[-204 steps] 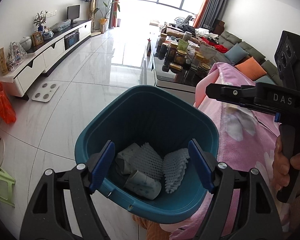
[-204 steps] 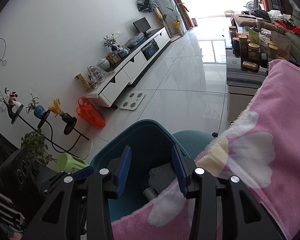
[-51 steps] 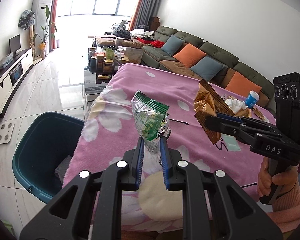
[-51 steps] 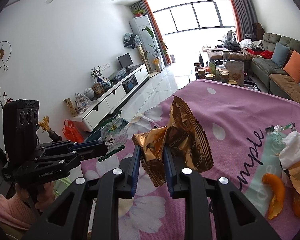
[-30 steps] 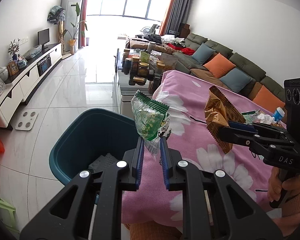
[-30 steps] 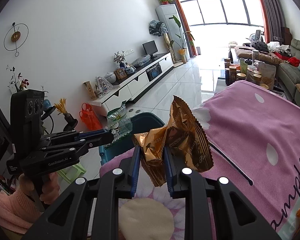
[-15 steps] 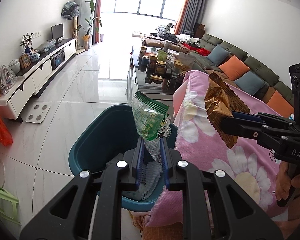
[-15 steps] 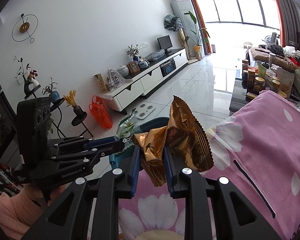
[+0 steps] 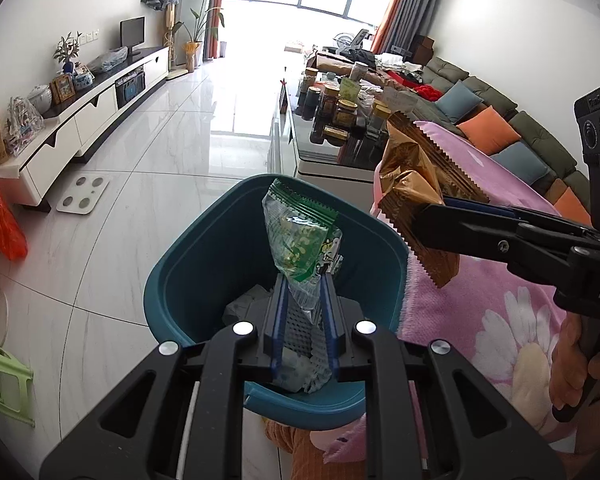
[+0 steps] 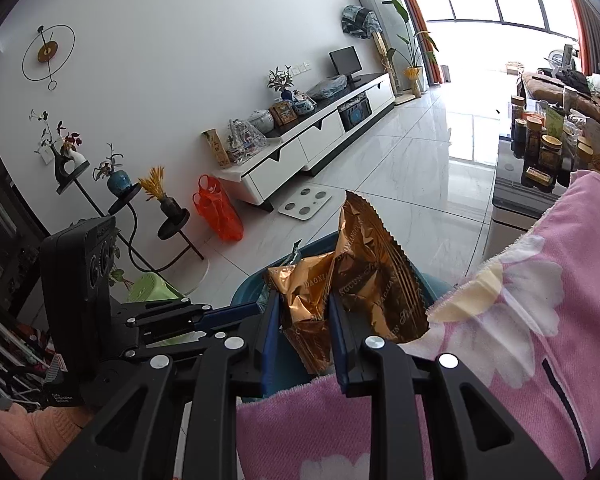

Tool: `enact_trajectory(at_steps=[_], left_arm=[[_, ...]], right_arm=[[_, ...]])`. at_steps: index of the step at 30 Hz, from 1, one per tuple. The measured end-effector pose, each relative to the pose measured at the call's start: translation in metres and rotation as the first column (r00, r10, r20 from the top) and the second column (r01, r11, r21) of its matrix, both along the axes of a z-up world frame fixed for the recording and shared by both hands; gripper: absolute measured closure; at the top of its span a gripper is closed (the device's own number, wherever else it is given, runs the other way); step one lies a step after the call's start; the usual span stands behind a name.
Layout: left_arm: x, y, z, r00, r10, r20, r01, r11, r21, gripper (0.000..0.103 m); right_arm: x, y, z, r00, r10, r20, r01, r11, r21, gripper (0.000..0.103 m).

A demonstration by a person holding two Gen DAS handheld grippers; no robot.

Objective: Collect trash
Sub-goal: 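Open the left tool over the teal bin while the right tool opens too, then move both open tools back over the trash on the table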

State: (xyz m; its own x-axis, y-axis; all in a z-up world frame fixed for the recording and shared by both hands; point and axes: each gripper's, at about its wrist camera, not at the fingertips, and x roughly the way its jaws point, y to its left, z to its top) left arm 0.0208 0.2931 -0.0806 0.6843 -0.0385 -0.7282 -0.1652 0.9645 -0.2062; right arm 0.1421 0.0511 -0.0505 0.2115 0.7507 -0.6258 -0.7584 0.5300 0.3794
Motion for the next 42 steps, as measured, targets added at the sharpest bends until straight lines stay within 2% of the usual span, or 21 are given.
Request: enact_trajectory(at_steps=[6,13,16,19,25,27,31,35,38,42], left_arm=[[0.008,0.009,-0.021,0.999,0.024,-0.031,-0.025,1.0,-0.011,0.086],[0.022,0.018,-0.041,0.997,0.041,-0.065,-0.044,0.998,-0.05,0.083],[0.027,0.02,-0.049,0.996,0.051,-0.077,-0.056,0.996,-0.062,0.083],[0.029,0.021,-0.053,0.995,0.063,-0.078,-0.069,0.995,-0.069,0.076],[0.025,0.015,-0.05,0.995,0.074,-0.069,-0.078,0.995,-0.062,0.075],[0.023,0.009,-0.042,0.997,0.066,-0.046,-0.068,0.996,-0.053,0.071],[0.011,-0.006,-0.02,0.999,0.027,0.02,-0.026,0.999,-0.038,0.063],[0.004,-0.034,0.005,0.994,-0.061,0.096,0.065,0.997,-0.037,0.056],[0.005,-0.067,0.02,0.98,-0.15,0.133,0.154,0.988,-0.024,0.053],[0.011,-0.121,0.032,0.949,-0.274,0.156,0.28,0.96,-0.014,0.053]], right_arm=[[0.011,0.02,-0.017,0.998,0.016,-0.064,-0.018,0.999,-0.031,0.08],[0.02,0.026,-0.026,0.994,-0.009,-0.111,0.002,0.998,-0.063,0.069],[0.024,0.026,-0.029,0.991,-0.023,-0.131,0.014,0.997,-0.071,0.069],[0.025,0.023,-0.03,0.99,-0.034,-0.137,0.025,0.998,-0.064,0.069],[0.022,0.006,-0.027,0.991,-0.055,-0.119,0.049,0.997,-0.055,0.069],[0.02,-0.005,-0.023,0.992,-0.059,-0.107,0.054,0.997,-0.046,0.068],[0.006,-0.033,-0.009,0.995,-0.08,-0.059,0.079,0.997,-0.016,0.064],[-0.01,-0.074,0.008,0.992,-0.127,0.006,0.127,0.992,0.015,0.058],[-0.021,-0.11,0.016,0.982,-0.185,0.043,0.184,0.982,0.036,0.056],[-0.032,-0.161,0.021,0.954,-0.293,0.065,0.289,0.956,0.058,0.056]])
